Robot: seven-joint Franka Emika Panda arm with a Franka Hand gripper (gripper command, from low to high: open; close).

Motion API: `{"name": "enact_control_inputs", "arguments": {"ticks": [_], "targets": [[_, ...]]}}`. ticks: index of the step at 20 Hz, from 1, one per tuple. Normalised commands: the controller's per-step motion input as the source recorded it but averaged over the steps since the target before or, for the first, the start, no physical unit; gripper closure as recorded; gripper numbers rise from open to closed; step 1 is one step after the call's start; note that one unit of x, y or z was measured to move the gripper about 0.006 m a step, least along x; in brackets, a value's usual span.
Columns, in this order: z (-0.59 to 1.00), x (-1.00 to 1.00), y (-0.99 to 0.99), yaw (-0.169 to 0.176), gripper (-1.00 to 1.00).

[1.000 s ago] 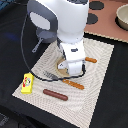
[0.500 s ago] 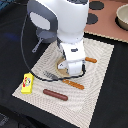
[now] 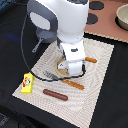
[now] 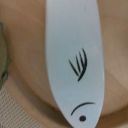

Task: Interact with the objects in diverse but meaningful ways.

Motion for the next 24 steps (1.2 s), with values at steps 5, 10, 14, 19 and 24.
{"name": "enact_control_inputs", "arguments": {"ticks": [5, 10, 14, 19, 24], "targets": [[-0.04, 0.00, -0.16, 0.038, -1.00], [0.00, 0.09, -0.19, 0.020, 1.00], [0.00, 0.13, -0.20, 0.011, 1.00], [0.00, 0.15, -0.20, 0.000, 1.00], [-0.01, 0.12, -0.17, 0.000, 1.00]]}}
